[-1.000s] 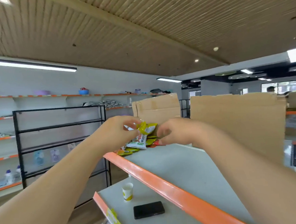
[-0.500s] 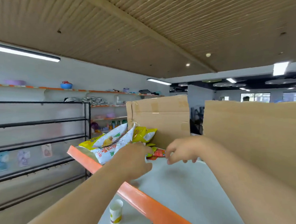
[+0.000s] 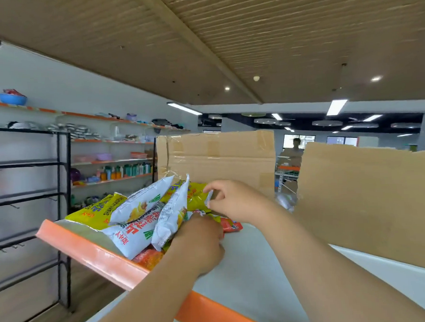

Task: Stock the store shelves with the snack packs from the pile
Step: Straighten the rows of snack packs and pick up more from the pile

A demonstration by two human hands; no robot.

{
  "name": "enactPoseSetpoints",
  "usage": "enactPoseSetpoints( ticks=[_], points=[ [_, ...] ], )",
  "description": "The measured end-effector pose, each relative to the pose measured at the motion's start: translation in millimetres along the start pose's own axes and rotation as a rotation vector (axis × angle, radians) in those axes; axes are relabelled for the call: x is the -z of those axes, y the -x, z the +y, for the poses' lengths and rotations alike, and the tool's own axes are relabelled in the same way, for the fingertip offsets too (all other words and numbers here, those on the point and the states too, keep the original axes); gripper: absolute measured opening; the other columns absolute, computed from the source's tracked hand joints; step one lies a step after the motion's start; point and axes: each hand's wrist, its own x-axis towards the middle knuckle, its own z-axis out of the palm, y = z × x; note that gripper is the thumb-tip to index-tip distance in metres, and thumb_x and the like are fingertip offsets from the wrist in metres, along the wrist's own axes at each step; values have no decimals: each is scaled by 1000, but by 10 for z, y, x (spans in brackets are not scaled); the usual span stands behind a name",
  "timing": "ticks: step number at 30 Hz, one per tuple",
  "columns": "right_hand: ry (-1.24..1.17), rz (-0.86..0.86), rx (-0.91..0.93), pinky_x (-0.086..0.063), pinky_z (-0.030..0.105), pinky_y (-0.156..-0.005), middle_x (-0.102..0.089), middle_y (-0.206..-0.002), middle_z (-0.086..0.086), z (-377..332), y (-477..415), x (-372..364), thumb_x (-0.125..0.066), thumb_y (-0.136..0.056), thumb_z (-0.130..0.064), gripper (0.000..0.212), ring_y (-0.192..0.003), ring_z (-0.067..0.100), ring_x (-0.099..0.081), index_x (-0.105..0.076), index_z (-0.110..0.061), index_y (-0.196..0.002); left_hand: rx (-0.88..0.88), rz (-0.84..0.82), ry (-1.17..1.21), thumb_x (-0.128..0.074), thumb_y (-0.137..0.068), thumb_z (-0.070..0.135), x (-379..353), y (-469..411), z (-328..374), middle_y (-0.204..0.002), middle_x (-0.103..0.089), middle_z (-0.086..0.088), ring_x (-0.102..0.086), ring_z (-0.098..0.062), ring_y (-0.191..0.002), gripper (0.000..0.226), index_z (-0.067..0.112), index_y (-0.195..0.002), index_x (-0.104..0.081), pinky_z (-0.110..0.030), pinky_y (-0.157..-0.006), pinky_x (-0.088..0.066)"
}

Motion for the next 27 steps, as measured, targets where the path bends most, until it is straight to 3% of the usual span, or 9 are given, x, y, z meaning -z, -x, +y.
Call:
enactPoseSetpoints(
  ticks=[3,8,14,17,20,21,23,25,27],
  points=[
    [-43,62,20,-42,25,-58,-67,-97,-8,-73,-77,-175,-62,-90,-27,33,-67,11,-57,-62,-40,-120,-62,75,88,-57,-86,38,1,40,-12,-118,-63,7,-50,-16,-118,28,31,-112,-66,-29,-96,-46],
    [-23,145,-91,-52,30,-68,-70,-92,-5,181,-18,-145,-64,-91,-26,18,-65,13,-59,-68,-32,-107,-171,70,144,-57,-79,44,10,79,-11,-105,-69,9,-57,-15,-107,30,31,-102,-72,-27,-85,-48],
    [108,-16,-214,-46,28,-74,-66,-94,-3,415,73,-90,-71,-89,-35,26,-83,16,-60,-68,-23,-112,-401,4,643,-64,-81,34,110,195,142,-90,-72,13,-66,-8,-87,17,26,-91,-76,-34,-77,-53],
    [246,-185,-266,-45,30,-75,-63,-97,1,508,60,-178,-67,-85,-30,15,-86,20,-57,-66,-39,-97,-489,239,544,-57,-84,31,131,232,183,-78,-67,8,-62,-11,-74,17,23,-80,-71,-38,-66,-51],
    [352,-308,-195,-52,34,-92,-64,-112,4,689,-50,-224,-60,-72,-31,32,-104,24,-63,-61,-62,-72,-564,592,274,-56,-85,24,153,265,219,-71,-57,2,-54,-22,-67,17,18,-70,-61,-39,-58,-46],
    [342,-318,-190,-52,37,-95,-63,-116,2,623,-16,-197,-64,-75,-29,31,-107,24,-63,-62,-59,-79,-545,655,217,-57,-85,24,167,268,219,-71,-57,1,-54,-23,-67,15,18,-71,-61,-38,-58,-45],
    [357,-331,-227,-53,28,-78,-63,-110,-4,452,119,-101,-72,-80,-19,33,-92,18,-61,-59,-40,-103,-394,655,144,-56,-83,33,216,232,156,-78,-61,3,-57,-23,-75,16,22,-82,-67,-38,-62,-48],
    [349,-329,-215,-45,24,-60,-63,-118,-7,412,208,-21,-73,-80,-10,55,-76,12,-58,-54,-35,-126,-156,504,84,-50,-79,47,267,175,23,-92,-65,5,-60,-23,-88,33,29,-101,-68,-39,-72,-52],
    [343,-328,-248,-45,25,-61,-57,-131,-7,412,231,8,-76,-81,-19,70,-79,14,-58,-45,-38,-141,51,290,73,-47,-75,56,262,132,-154,-110,-64,7,-59,-23,-102,48,37,-116,-62,-39,-83,-52]
  ],
)
